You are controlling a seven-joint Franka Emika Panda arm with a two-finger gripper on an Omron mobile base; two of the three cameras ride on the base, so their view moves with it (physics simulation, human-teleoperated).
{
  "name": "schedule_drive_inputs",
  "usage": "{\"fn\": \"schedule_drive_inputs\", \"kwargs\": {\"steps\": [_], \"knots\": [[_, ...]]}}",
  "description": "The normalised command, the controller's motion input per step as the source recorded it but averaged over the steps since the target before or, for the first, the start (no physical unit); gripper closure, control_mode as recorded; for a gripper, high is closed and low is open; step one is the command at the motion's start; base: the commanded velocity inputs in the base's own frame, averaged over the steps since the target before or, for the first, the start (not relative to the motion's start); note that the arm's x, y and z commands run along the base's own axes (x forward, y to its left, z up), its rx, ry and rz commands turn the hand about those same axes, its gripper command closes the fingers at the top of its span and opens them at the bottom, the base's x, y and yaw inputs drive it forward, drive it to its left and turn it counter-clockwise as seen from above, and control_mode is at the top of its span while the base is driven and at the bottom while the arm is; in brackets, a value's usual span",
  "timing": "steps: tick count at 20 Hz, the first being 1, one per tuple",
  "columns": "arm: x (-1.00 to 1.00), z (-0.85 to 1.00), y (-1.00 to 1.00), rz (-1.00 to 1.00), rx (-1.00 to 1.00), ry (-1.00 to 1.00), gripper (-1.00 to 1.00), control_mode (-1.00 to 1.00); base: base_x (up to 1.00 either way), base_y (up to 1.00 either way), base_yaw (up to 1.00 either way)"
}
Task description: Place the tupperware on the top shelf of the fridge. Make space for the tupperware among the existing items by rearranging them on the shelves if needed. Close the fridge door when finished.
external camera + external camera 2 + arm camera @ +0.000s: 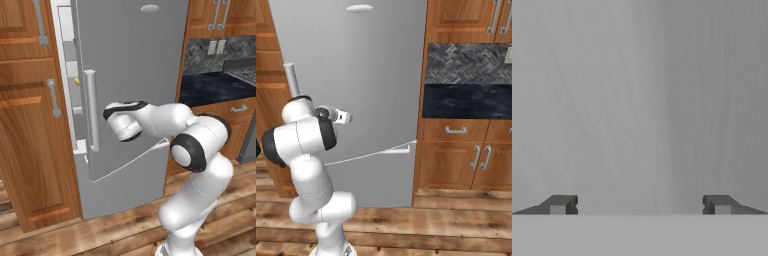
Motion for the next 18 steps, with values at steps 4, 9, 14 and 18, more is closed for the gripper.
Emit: {"fn": "schedule_drive_inputs", "kwargs": {"steps": [4, 9, 14, 18], "knots": [[0.78, 0.58, 0.04, -0.34, -0.07, 0.22, -1.00, -1.00, 0.00, 0.00, 0.00], [0.83, 0.67, -0.19, -0.23, 0.00, 0.14, -1.00, -1.00, 0.00, 0.00, 0.00], [0.99, 0.97, -0.07, -0.17, 0.00, 0.06, -1.00, -1.00, 0.00, 0.00, 0.00], [1.00, 1.00, 0.00, -0.12, 0.00, 0.11, -1.00, -1.00, 0.00, 0.00, 0.00]]}}
